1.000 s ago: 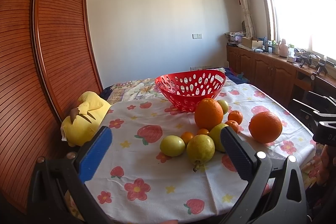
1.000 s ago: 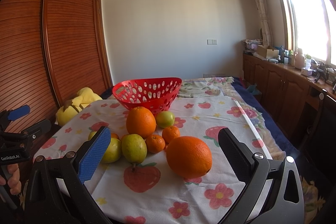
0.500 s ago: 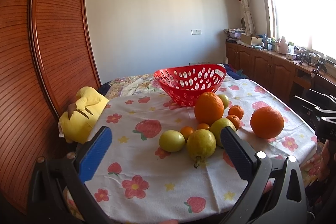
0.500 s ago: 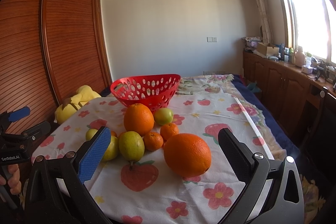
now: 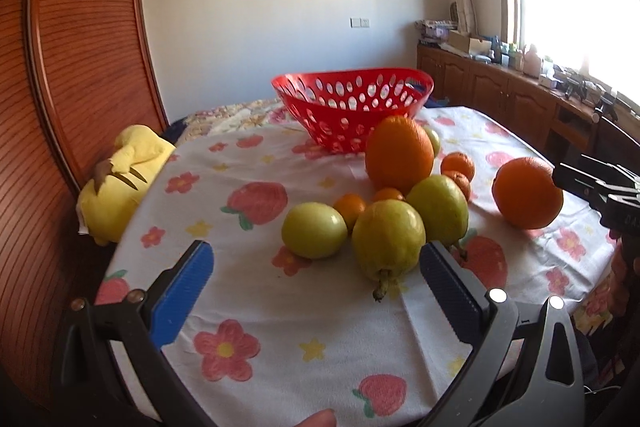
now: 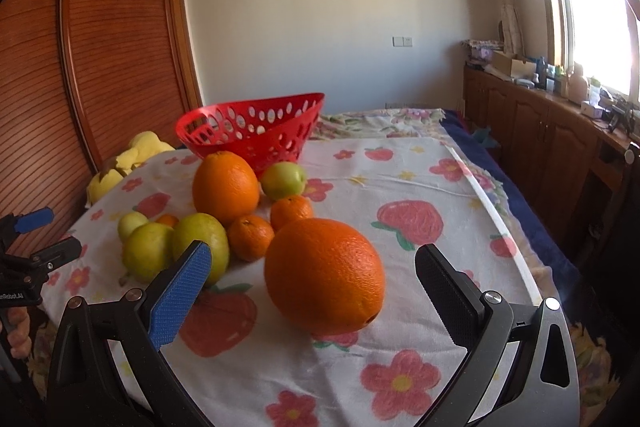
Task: Organize fruits
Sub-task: 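Move the left tool to the yellow-green pear while the right tool moves to the large orange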
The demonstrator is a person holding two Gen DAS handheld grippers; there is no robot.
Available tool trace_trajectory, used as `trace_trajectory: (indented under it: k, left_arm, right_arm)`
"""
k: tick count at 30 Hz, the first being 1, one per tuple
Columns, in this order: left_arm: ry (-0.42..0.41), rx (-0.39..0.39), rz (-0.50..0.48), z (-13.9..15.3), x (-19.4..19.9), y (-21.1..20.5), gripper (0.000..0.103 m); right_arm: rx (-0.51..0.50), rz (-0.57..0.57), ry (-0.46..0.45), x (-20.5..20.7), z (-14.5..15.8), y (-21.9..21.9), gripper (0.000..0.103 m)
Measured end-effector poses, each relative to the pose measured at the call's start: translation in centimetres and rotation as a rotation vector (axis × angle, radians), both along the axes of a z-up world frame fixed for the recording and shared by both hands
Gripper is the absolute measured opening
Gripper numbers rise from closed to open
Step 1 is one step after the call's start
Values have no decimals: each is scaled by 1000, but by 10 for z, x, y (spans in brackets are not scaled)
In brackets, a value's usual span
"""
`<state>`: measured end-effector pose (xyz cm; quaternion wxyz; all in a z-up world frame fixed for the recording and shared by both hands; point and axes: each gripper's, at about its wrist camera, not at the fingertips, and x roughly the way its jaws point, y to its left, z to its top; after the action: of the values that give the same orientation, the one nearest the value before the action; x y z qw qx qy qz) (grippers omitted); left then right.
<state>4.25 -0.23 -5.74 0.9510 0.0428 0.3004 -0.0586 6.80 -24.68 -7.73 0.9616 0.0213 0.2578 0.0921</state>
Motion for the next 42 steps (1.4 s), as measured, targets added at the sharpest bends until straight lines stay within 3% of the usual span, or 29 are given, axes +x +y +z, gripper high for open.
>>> trace_trajectory:
  k: [13, 22, 32, 42]
  left_arm:
    - [104, -49, -61, -22, 39, -10, 101]
    - [164, -77, -127, -26, 48, -17, 98]
    - [211, -56, -168, -33, 60, -30, 88]
    - [185, 34, -162, -35, 66, -40, 87]
  right_arm:
    - [-64, 53, 81, 35, -28, -5, 103]
    - [-52, 90, 146, 49, -35, -7, 103]
    - [-19, 112, 231, 61, -46, -6, 102]
    - [-15, 132, 240, 61, -48, -4, 102]
